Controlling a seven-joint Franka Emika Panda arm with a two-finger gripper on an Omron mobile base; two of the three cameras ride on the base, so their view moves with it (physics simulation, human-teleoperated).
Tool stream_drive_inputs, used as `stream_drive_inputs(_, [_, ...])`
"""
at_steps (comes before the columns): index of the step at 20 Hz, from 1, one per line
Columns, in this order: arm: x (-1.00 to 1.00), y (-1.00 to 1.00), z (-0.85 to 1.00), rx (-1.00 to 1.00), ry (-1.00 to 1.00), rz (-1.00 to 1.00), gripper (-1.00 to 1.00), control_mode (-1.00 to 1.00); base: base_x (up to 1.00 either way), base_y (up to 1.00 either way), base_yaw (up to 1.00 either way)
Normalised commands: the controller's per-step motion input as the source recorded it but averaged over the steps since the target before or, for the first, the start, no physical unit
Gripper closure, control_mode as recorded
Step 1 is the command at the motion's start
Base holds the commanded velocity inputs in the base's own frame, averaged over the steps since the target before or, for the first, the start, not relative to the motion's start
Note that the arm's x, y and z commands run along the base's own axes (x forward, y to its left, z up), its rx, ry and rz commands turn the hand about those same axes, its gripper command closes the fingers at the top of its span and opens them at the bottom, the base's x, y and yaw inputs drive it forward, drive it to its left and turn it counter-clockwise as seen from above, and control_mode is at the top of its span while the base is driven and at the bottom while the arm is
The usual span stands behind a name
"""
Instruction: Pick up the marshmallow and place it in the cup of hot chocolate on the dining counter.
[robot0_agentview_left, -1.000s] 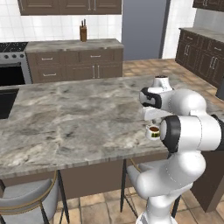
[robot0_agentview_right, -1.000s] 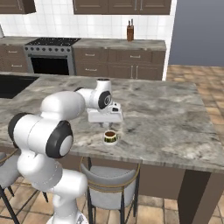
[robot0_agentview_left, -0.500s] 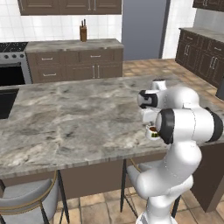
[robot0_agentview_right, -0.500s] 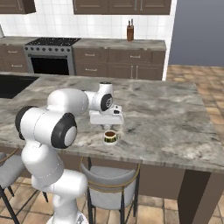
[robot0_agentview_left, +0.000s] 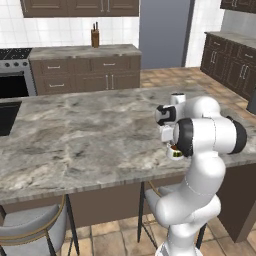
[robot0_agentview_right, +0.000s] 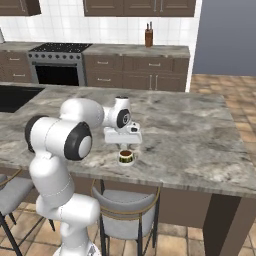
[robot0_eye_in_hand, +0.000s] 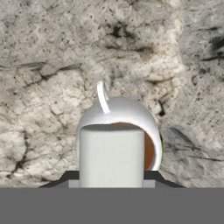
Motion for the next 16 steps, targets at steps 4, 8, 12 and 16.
stream_drive_inputs(4, [0.00, -0.06, -0.04, 0.00, 0.00, 0.00, 1.00, -1.00, 0.00, 0.00, 0.00])
stream_drive_inputs(8, [0.00, -0.08, -0.05, 0.00, 0.00, 0.00, 1.00, -1.00, 0.00, 0.00, 0.00])
stream_drive_inputs(12, [0.00, -0.06, -0.08, 0.00, 0.01, 0.00, 1.00, -1.00, 0.00, 0.00, 0.00])
stream_drive_inputs(16, [0.00, -0.06, -0.07, 0.00, 0.01, 0.00, 1.00, -1.00, 0.00, 0.00, 0.00])
